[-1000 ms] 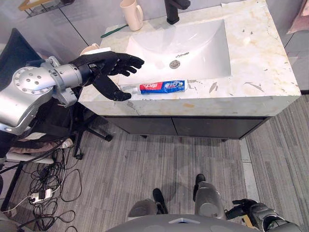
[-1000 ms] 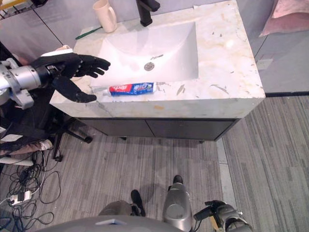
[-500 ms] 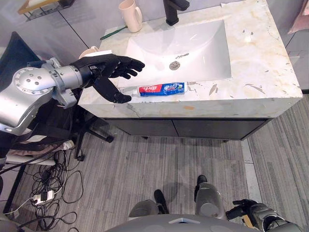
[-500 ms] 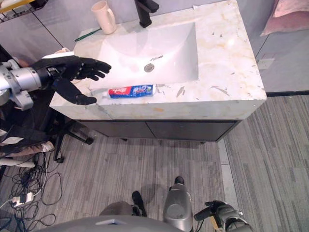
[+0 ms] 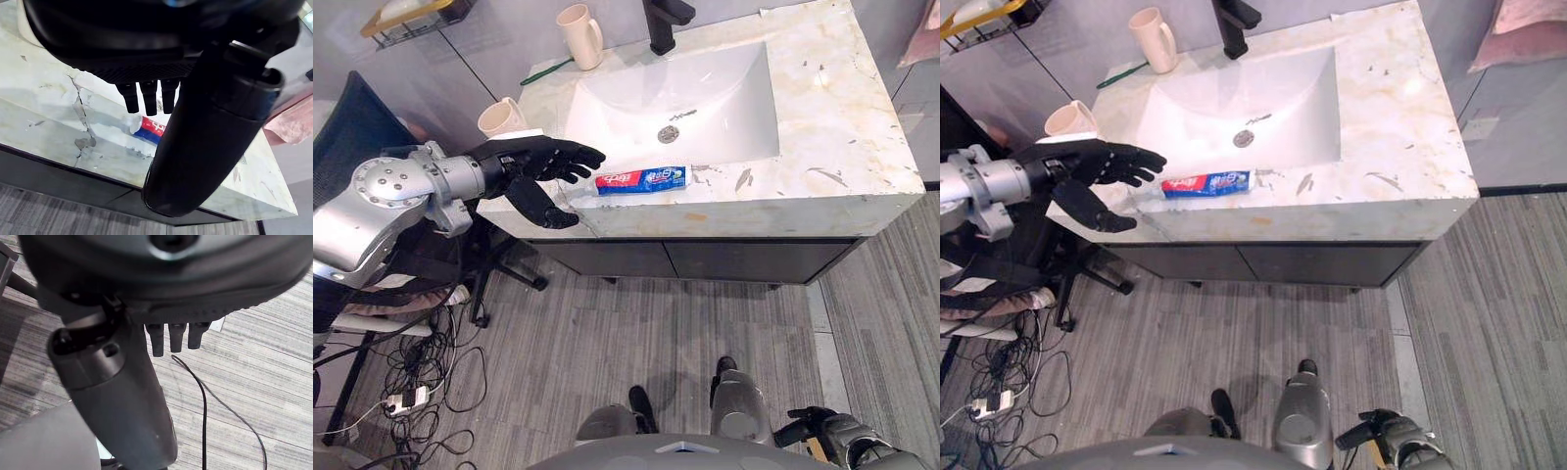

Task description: Organize the bathroom.

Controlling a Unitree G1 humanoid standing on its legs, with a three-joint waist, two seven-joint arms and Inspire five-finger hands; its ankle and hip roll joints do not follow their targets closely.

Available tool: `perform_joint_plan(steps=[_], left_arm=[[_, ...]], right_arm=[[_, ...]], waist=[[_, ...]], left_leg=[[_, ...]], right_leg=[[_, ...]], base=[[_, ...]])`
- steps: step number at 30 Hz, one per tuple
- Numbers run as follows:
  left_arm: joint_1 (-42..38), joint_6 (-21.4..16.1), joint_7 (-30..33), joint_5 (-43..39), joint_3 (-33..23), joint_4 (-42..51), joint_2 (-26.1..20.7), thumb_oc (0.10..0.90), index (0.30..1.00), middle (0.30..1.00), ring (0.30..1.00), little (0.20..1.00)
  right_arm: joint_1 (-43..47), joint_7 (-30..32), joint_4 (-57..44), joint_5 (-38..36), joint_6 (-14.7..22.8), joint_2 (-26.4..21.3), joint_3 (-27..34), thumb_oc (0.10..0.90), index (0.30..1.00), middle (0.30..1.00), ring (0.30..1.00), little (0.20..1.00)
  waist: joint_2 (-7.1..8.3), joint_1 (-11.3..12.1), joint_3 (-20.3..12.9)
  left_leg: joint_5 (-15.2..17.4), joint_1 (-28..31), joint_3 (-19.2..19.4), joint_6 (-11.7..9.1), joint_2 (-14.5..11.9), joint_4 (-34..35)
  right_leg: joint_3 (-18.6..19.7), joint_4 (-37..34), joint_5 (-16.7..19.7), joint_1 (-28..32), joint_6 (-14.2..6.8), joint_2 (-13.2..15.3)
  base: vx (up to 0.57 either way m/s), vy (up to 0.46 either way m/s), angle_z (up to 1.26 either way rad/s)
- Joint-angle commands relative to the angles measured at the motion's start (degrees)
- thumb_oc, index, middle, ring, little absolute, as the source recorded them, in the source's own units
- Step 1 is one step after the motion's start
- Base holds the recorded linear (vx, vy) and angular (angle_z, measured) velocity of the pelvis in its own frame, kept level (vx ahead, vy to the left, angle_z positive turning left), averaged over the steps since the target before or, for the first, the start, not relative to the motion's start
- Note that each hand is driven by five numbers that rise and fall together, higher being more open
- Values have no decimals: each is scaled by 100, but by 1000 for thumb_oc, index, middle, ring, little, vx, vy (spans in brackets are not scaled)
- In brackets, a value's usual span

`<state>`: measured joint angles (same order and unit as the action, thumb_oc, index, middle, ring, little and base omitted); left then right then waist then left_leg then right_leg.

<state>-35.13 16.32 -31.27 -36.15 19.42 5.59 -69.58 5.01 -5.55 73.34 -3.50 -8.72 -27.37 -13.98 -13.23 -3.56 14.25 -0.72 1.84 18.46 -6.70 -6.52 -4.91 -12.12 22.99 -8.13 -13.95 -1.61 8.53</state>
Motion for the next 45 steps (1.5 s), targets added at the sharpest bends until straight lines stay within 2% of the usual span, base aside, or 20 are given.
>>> perform_joint_plan(steps=[1, 9, 19, 28, 32, 38, 39, 40, 41, 42, 44, 45], left_arm=[[114, -250, 125, -155, -1194, -92, 37, 800, 900, 900, 900, 900], [373, -259, 112, -78, -1348, 35, 91, 800, 900, 900, 900, 900], [511, -534, 261, 142, -1461, 61, 165, 800, 900, 900, 900, 900], [529, -579, 329, 337, -1549, 111, 151, 800, 900, 900, 900, 900], [370, -442, 188, 473, -1517, 75, 94, 800, 900, 900, 900, 900], [341, -350, 204, 485, -1398, 176, -13, 800, 900, 900, 900, 900], [360, -347, 199, 481, -1385, 188, -41, 667, 700, 700, 700, 700], [411, -333, 188, 631, -1377, 202, -63, 585, 578, 578, 578, 578], [445, -335, 172, 687, -1373, 208, -97, 535, 502, 502, 502, 502], [456, -330, 174, 716, -1371, 211, -103, 513, 469, 469, 469, 469], [505, -374, 190, 726, -1351, 208, -184, 400, 300, 300, 300, 300], [530, -396, 193, 765, -1362, 206, -175, 400, 300, 300, 300, 300]], right_arm=[[-190, 56, 71, -210, -75, -259, 34, 800, 900, 900, 900, 900], [-229, 16, 70, -205, -49, -313, 87, 800, 900, 900, 900, 900], [-187, 32, 47, -250, 65, -384, 99, 800, 900, 900, 900, 900], [-235, 33, -107, -368, 116, -459, 17, 800, 900, 900, 900, 900], [-151, -77, -335, -452, -171, -511, -37, 800, 900, 900, 900, 900], [137, -169, -422, -659, -538, -651, -40, 800, 900, 900, 900, 900], [196, -186, -409, -687, -571, -679, -22, 800, 900, 900, 900, 900], [302, -186, -430, -807, -639, -712, 0, 800, 900, 900, 900, 900], [369, -181, -438, -869, -672, -725, 12, 800, 900, 900, 900, 900], [390, -178, -445, -906, -675, -731, 12, 800, 900, 900, 900, 900], [559, -168, -495, -1045, -755, -756, 22, 800, 900, 900, 900, 900], [609, -148, -513, -1108, -785, -754, 20, 800, 900, 900, 900, 900]], waist=[[9, -111, -67], [-11, -118, -41], [-64, -171, 134], [-69, -239, 337], [-14, -217, 364], [-89, -122, 384], [-106, -103, 391], [-136, -75, 419], [-153, -58, 441], [-158, -55, 450], [-185, -26, 534], [-191, -17, 564]], left_leg=[[-622, -481, -141, -80, -202, -1108], [-614, -537, -147, -62, -238, -1235], [-588, -699, -168, -39, -255, -1427], [-566, -854, -148, 2, -278, -1581], [-587, -987, -220, -5, -297, -1740], [-553, -1104, -313, 25, -247, -1863], [-541, -1136, -328, 33, -238, -1896], [-509, -1200, -334, 55, -230, -1960], [-498, -1255, -338, 65, -227, -2004], [-493, -1274, -338, 69, -224, -2017], [-445, -1414, -349, 94, -210, -2117], [-430, -1461, -342, 99, -210, -2162]], right_leg=[[90, -950, 187, 543, -262, 57], [132, -828, 146, 475, -255, 94], [213, -423, 38, 151, -215, 169], [295, -64, -23, -172, -198, 240], [335, 124, -61, -323, -159, 239], [331, 281, -99, -420, -143, 342], [335, 320, -100, -457, -144, 369], [352, 402, -105, -541, -142, 414], [367, 474, -114, -614, -140, 435], [372, 498, -116, -640, -139, 441], [424, 661, -137, -811, -132, 473], [435, 706, -143, -862, -123, 483]], base=[[0, 0, 0], [1, -1, 0], [-19, -2, -2], [-20, -16, -1], [0, -53, 2], [2, 2, 1], [6, 10, 8], [-2, 8, 8], [-7, 4, 3], [-23, 1, 8], [-59, -13, 10], [-59, -19, 8]])
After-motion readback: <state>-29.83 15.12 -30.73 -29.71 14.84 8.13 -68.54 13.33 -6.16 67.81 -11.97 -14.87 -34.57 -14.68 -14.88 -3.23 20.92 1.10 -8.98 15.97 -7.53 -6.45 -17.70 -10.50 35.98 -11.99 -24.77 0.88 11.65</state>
